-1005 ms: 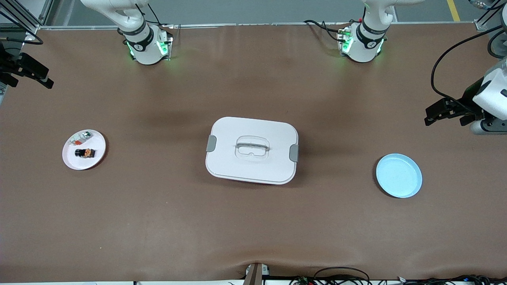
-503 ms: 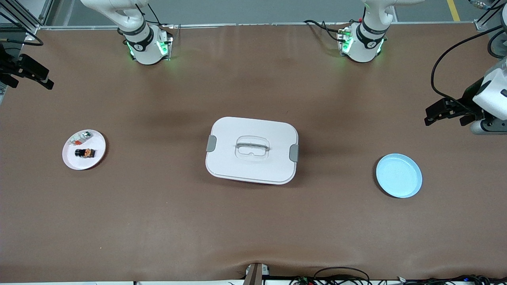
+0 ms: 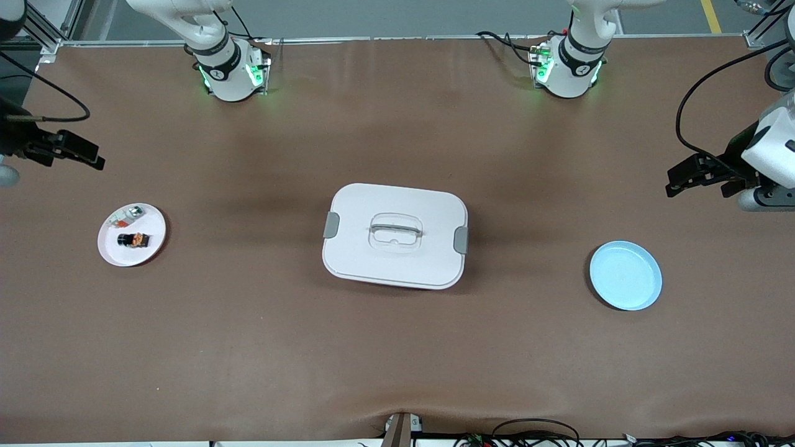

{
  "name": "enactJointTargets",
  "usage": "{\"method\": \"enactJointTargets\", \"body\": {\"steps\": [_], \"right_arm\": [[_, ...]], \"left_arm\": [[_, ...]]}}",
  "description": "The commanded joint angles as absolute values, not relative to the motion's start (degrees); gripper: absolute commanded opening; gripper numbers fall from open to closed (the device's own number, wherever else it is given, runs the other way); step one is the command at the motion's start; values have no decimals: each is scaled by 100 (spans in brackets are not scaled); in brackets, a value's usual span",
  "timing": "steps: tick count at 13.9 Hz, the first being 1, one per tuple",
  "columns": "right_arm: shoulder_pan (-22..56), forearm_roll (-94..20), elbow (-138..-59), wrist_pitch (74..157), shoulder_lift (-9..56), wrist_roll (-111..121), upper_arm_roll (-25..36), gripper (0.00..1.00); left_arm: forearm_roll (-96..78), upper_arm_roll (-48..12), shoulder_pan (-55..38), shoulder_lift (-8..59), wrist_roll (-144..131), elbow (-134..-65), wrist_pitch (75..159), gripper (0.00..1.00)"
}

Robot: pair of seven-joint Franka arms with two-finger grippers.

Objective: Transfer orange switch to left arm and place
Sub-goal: 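Move the right gripper over the orange-black switch on the white plate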

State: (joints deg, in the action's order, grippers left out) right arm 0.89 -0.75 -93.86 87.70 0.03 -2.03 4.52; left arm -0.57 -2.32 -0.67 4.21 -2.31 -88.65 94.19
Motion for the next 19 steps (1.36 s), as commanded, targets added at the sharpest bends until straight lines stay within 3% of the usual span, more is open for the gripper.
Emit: {"method": "enactJointTargets", "body": {"steps": [1, 13, 19], "right_arm": [[-8, -53, -9009, 8710, 535, -158, 448, 100], [-255, 378, -9536, 9350, 1080, -114, 431, 100], [-579, 483, -10792, 11423, 1361, 253, 439, 100]], "left_arm": [[-18, -255, -35, 466, -149, -8728, 9281, 100], [-26, -255, -35, 466, -158, -8728, 9281, 100], [-35, -255, -44, 466, -158, -8728, 9281, 100]]}}
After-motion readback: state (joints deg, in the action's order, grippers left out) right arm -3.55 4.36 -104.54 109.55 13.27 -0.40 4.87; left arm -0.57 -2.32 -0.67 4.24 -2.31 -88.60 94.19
